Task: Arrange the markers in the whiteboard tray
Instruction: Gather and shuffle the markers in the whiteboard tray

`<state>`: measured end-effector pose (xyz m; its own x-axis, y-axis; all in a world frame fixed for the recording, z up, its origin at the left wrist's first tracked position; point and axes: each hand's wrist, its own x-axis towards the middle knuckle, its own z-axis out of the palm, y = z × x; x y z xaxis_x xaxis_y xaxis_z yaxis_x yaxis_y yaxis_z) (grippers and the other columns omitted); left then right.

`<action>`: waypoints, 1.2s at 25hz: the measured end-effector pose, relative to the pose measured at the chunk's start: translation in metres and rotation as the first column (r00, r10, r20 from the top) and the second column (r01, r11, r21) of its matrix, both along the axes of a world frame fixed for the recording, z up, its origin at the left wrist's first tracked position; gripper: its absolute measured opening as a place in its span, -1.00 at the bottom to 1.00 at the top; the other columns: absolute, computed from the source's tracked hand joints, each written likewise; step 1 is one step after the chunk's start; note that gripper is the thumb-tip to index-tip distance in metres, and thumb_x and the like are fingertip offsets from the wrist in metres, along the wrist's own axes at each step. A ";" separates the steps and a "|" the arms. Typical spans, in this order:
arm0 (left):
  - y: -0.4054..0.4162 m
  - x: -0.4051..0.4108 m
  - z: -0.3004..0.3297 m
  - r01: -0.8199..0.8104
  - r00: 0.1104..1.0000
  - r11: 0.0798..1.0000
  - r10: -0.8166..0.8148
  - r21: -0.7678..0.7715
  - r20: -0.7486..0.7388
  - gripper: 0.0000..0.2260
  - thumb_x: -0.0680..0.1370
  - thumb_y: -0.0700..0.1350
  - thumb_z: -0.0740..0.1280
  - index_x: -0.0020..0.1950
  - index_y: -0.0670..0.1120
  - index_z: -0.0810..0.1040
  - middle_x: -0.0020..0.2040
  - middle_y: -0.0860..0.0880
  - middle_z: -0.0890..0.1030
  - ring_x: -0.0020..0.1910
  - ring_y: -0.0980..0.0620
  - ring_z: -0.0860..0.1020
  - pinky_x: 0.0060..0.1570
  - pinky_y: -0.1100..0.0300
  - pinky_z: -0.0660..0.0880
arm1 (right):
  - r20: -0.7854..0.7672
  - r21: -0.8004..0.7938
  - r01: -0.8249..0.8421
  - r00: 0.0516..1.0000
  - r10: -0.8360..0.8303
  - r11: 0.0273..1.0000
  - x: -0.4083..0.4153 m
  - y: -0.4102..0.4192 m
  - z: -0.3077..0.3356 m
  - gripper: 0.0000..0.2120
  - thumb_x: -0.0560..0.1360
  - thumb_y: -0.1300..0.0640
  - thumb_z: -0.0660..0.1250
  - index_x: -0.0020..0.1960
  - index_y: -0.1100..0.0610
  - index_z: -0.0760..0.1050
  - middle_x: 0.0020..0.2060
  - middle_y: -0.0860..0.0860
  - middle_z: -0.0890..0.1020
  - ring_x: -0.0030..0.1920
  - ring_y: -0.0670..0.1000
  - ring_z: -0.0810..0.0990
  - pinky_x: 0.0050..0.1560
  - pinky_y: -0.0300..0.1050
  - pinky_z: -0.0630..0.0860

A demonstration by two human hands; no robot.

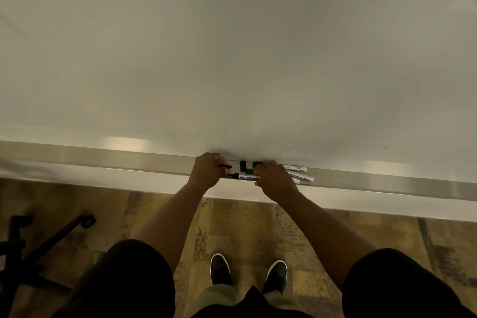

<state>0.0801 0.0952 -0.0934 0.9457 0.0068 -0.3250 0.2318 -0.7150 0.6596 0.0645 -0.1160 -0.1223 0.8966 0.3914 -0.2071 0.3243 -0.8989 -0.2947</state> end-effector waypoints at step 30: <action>-0.030 -0.018 0.015 -0.086 0.989 0.962 0.115 -0.259 0.098 -0.85 0.42 -0.39 0.40 -0.04 -0.29 0.68 -0.11 -0.23 0.71 -0.21 -0.02 0.60 -0.27 0.51 0.50 | -0.133 0.196 0.098 0.989 -0.073 0.976 -0.005 -0.002 0.035 -0.82 0.48 0.36 0.19 -0.07 0.24 0.56 -0.11 0.21 0.65 -0.21 0.10 0.47 -0.19 -0.18 0.30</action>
<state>0.0620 0.0650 -0.0784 0.9745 0.0350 -0.2215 0.2092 -0.4978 0.8417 0.0590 -0.1176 -0.0875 0.9008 0.3595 -0.2434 0.1986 -0.8398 -0.5053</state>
